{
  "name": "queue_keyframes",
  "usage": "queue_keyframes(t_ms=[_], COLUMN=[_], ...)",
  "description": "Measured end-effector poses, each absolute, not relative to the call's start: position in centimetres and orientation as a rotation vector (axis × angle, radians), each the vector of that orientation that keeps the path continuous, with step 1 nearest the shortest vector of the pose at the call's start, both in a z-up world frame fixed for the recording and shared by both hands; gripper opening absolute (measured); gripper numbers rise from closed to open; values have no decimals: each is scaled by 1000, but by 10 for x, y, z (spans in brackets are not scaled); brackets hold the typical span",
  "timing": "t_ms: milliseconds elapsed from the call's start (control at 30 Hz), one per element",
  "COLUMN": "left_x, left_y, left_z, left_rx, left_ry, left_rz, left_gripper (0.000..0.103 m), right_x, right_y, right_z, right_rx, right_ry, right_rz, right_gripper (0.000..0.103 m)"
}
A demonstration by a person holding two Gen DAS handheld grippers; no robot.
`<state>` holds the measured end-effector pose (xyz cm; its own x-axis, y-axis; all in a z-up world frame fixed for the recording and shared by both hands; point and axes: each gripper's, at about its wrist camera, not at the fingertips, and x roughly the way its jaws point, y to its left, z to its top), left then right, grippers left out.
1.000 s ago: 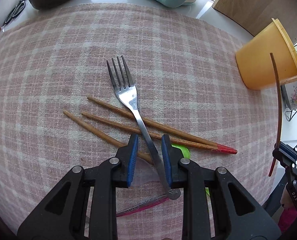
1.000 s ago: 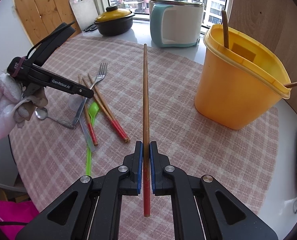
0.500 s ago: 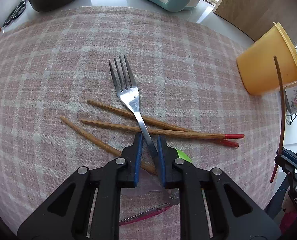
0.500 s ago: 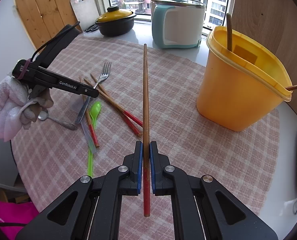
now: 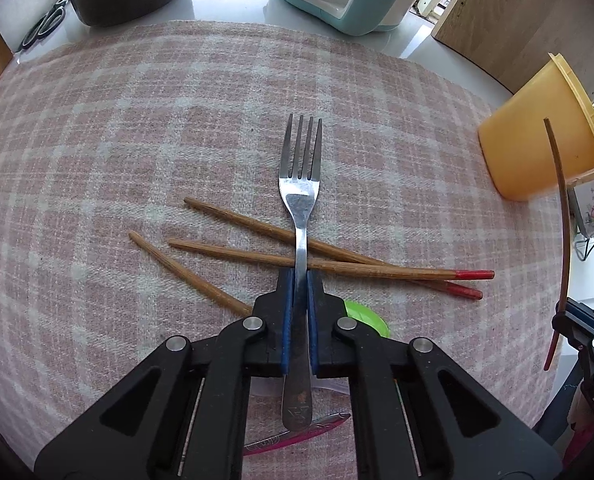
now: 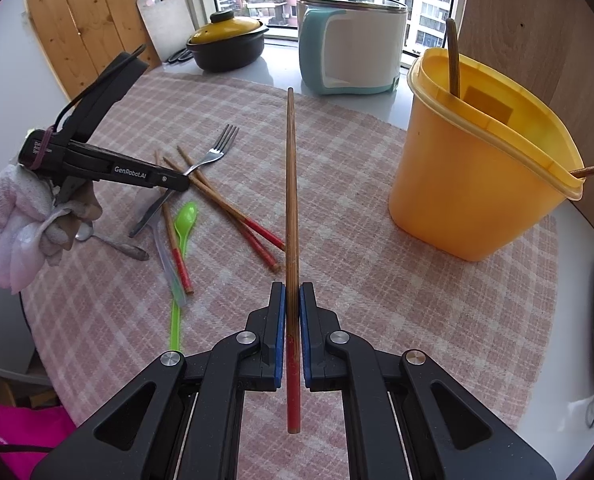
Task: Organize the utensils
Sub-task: 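Lift the silver fork off the cloth with the left gripper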
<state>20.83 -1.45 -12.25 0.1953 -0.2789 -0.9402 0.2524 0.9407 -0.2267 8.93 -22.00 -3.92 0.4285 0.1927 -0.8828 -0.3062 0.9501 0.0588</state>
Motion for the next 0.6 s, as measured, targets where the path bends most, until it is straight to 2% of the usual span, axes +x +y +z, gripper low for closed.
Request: queue_keyframes(t_ms=[300,600], left_x=[198,191], left_y=[1,16], left_z=[-107,-117], left_rx=[-147,-242], left_ry=[1279,1317], left_rz=[-399,-410], left_gripper=[4,4], right_x=[88,89], right_y=[-221,-216], right_z=[-34,-38], right_rx=[-109,-111], right_ry=[1066,1078], right_rz=[311,317], right_gripper=[5,5])
